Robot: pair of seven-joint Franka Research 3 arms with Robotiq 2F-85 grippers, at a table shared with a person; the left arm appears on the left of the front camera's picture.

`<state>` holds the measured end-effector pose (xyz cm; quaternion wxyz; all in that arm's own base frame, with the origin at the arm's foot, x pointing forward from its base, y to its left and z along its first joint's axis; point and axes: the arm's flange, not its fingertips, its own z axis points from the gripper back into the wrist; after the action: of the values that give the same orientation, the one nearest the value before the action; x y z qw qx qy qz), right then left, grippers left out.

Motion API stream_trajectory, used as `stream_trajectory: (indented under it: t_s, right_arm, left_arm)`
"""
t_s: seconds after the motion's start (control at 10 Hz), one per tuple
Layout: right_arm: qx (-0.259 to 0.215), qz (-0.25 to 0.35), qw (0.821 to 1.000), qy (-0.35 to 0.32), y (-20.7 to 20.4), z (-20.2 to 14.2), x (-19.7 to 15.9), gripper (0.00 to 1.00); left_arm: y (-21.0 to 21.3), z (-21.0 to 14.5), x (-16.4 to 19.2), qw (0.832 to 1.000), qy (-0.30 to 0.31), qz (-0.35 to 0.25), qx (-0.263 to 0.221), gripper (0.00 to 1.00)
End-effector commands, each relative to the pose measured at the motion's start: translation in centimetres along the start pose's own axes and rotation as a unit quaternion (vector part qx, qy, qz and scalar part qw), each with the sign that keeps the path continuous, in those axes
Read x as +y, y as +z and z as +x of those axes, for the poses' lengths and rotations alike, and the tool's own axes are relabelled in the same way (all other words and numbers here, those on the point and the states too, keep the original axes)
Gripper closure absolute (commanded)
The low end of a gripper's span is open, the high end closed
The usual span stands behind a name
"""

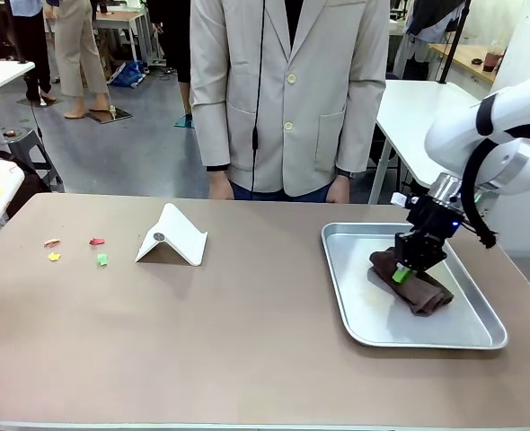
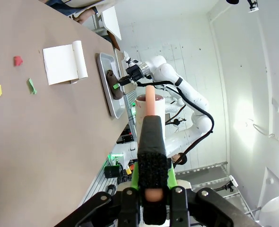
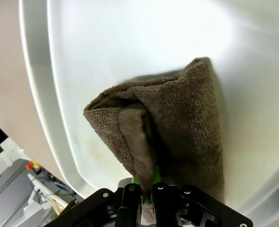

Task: Clean the surface of the table.
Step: If a person points to the right, clean the right side of the table with your right hand, and if they point to the left, clean the left side with your left hand.

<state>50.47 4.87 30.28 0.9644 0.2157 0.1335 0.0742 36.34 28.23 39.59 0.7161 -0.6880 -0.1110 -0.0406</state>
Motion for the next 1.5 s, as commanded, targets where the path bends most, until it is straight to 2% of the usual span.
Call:
stream_trajectory:
  t_s: [0.0,0.5,0.9,1.1,1.3,1.4]
  right_arm:
    - [-0.007,0.002,1.000,-0.028,1.4,-1.7,-1.2,1.00]
    - [-0.074,0.060,0.995,-0.013,4.1,-3.5,-2.3,1.00]
    - [-0.147,0.130,0.980,0.018,6.8,-5.1,-2.2,1.00]
    - [-0.172,0.238,0.954,0.059,9.3,-7.1,-1.5,1.00]
    - [-0.182,0.346,0.916,0.090,11.2,-9.1,-1.3,1.00]
    - [-0.185,0.400,0.890,0.116,11.9,-10.3,-1.4,1.00]
  left_arm:
    - [0.9,-0.5,-0.9,1.000,-0.004,-0.007,0.003,1.00]
    - [0.9,-0.5,-0.9,1.000,-0.004,-0.007,0.003,1.00]
    - [0.9,-0.5,-0.9,1.000,-0.004,-0.007,0.003,1.00]
    - [0.9,-0.5,-0.9,1.000,-0.004,-0.007,0.003,1.00]
    - [0.9,-0.5,-0.9,1.000,-0.004,-0.007,0.003,1.00]
    - [0.9,-0.5,-0.9,1.000,-0.004,-0.007,0.003,1.00]
